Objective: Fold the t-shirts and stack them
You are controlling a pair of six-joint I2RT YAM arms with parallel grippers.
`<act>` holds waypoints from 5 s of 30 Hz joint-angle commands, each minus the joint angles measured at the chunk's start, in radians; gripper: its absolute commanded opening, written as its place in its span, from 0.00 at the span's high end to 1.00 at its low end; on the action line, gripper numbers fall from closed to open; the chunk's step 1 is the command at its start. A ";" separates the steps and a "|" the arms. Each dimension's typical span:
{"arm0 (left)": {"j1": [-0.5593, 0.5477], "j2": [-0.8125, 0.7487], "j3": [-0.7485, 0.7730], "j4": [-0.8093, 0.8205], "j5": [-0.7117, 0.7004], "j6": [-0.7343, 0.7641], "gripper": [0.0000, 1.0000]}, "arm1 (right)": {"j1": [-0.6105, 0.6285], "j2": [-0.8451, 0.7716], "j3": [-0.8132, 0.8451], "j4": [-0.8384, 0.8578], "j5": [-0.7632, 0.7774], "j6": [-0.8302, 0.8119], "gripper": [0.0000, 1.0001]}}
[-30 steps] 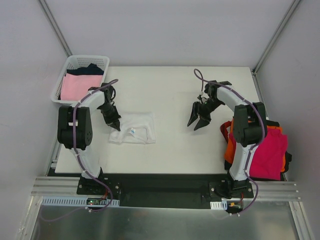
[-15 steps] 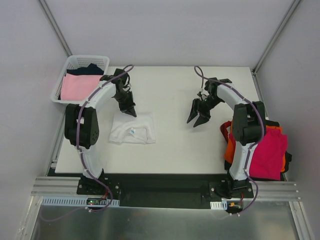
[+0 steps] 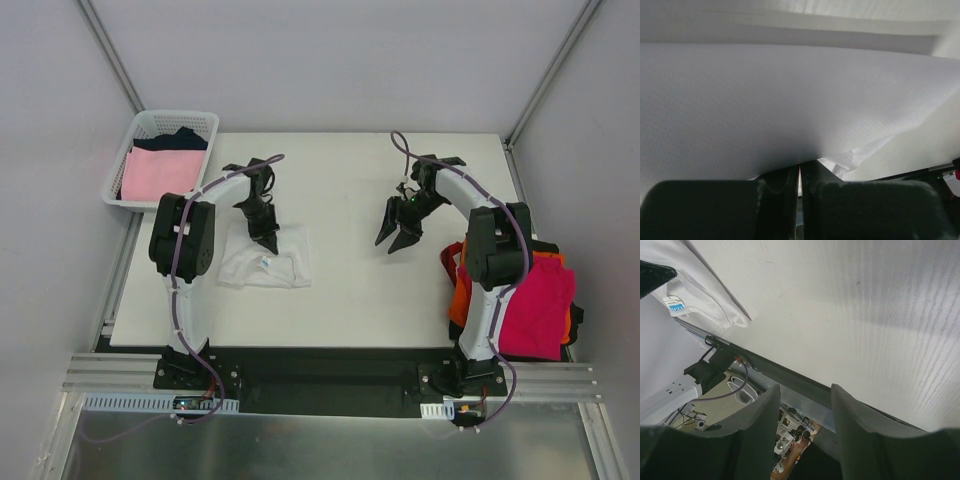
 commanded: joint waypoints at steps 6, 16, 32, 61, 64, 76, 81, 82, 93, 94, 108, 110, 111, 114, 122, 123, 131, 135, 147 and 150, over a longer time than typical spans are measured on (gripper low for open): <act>0.065 -0.033 -0.096 -0.016 -0.072 0.015 1.00 | -0.011 -0.006 0.018 -0.015 -0.015 -0.011 0.52; 0.150 -0.108 -0.187 -0.033 -0.128 0.038 1.00 | -0.009 -0.011 -0.001 0.002 -0.023 -0.005 0.52; 0.186 -0.125 -0.199 -0.042 -0.145 0.067 1.00 | -0.009 0.003 0.005 0.011 -0.027 0.001 0.52; 0.186 -0.062 0.460 -0.189 0.102 -0.188 0.03 | -0.046 0.252 0.442 -0.033 -0.116 0.128 0.68; 0.186 -0.037 0.485 -0.188 0.170 -0.209 0.07 | -0.050 0.246 0.454 -0.056 -0.112 0.116 0.69; 0.186 -0.155 0.344 -0.188 0.190 -0.361 0.05 | -0.050 0.101 0.313 -0.156 0.197 0.027 0.71; 0.186 -0.305 0.229 -0.171 0.112 -0.404 0.06 | -0.049 0.032 0.244 -0.141 0.275 0.032 0.70; 0.186 -0.327 0.217 -0.161 0.102 -0.404 0.06 | -0.050 0.013 0.242 -0.139 0.295 0.033 0.69; 0.189 -0.477 0.203 -0.072 0.050 -0.369 0.01 | -0.054 -0.139 0.141 -0.003 0.254 0.035 0.76; 0.192 -0.493 0.198 -0.050 0.049 -0.349 0.01 | -0.057 -0.152 0.123 0.008 0.229 0.042 0.76; 0.279 -0.683 -0.041 0.110 0.210 -0.274 0.01 | 0.035 -0.291 0.232 -0.141 0.573 -0.059 0.22; 0.279 -0.685 -0.038 0.102 0.205 -0.266 0.01 | 0.077 -0.311 0.290 -0.203 0.685 -0.099 0.04; 0.279 -0.685 -0.021 0.094 0.195 -0.251 0.01 | 0.094 -0.317 0.308 -0.219 0.795 -0.105 0.04; 0.279 -0.662 0.072 0.003 0.143 -0.193 0.01 | 0.153 -0.356 0.354 -0.234 0.986 -0.120 0.04; 0.275 -0.640 0.248 -0.297 -0.452 -0.120 0.01 | 0.281 -0.506 0.307 -0.078 1.448 -0.088 0.04; 0.273 -0.645 0.235 -0.301 -0.500 -0.119 0.01 | 0.279 -0.530 0.254 -0.054 1.488 -0.068 0.04; 0.252 -0.674 0.217 -0.291 -0.732 -0.071 0.10 | 0.271 -0.327 0.429 -0.263 1.361 0.090 0.04; 0.164 -0.651 0.283 -0.292 -0.928 -0.034 0.13 | 0.356 -0.346 0.431 -0.126 1.558 -0.057 0.04; 0.102 -0.606 0.459 -0.125 -1.059 -0.004 0.10 | 0.387 -0.339 0.299 0.051 1.637 -0.133 0.04; 0.042 -0.565 0.611 -0.075 -1.129 0.071 0.06 | 0.388 -0.310 0.334 0.023 1.657 -0.146 0.04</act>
